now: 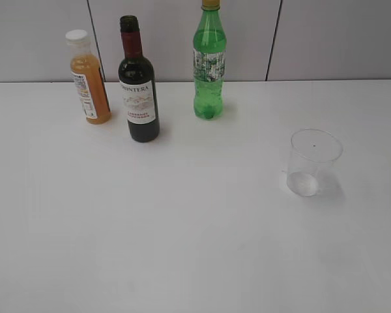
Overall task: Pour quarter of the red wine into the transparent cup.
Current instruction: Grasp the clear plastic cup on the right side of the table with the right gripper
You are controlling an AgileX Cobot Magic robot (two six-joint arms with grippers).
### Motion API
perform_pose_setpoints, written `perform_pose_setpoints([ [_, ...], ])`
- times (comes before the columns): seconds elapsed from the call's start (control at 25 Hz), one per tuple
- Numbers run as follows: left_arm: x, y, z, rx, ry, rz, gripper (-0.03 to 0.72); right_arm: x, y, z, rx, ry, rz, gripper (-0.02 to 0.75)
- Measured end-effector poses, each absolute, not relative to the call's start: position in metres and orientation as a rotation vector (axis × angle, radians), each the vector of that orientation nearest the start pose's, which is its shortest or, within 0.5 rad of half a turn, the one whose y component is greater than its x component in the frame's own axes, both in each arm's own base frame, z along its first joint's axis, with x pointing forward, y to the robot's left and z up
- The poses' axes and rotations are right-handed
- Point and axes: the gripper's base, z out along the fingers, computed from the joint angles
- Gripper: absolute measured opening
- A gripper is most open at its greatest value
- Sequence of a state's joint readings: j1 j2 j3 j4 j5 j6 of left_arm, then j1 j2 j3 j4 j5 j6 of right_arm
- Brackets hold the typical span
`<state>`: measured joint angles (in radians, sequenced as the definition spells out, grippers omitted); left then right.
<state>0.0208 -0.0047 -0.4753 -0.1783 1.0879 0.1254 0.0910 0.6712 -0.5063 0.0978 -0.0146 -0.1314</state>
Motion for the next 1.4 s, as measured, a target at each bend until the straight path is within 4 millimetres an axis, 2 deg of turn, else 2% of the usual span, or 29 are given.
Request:
perform_pose_setpoints([
  [0.44,-0.004,-0.014,0.269,0.119,2.077,-0.125,0.589,0.208,0.016,0.291,-0.07,1.677,0.029,0.595],
  [0.68,-0.004,-0.014,0.269,0.119,2.077,-0.125,0.589,0.23,0.024,0.259,-0.044,1.678,0.145,0.592],
  [0.88,-0.004,-0.014,0.269,0.119,2.077,-0.125,0.589,0.22,0.026,0.216,-0.05,1.777,0.183,0.592],
  [1.0,-0.004,-0.014,0.269,0.117,2.077,-0.126,0.589,0.206,0.028,0.202,-0.091,1.766,0.199,0.589],
  [1.16,-0.004,-0.014,0.269,0.12,2.077,-0.125,0.589,0.186,0.033,0.186,-0.198,1.759,0.23,0.588],
  [1.4,-0.004,-0.014,0.269,0.119,2.077,-0.125,0.589,0.183,0.035,0.184,-0.227,1.753,0.239,0.595],
])
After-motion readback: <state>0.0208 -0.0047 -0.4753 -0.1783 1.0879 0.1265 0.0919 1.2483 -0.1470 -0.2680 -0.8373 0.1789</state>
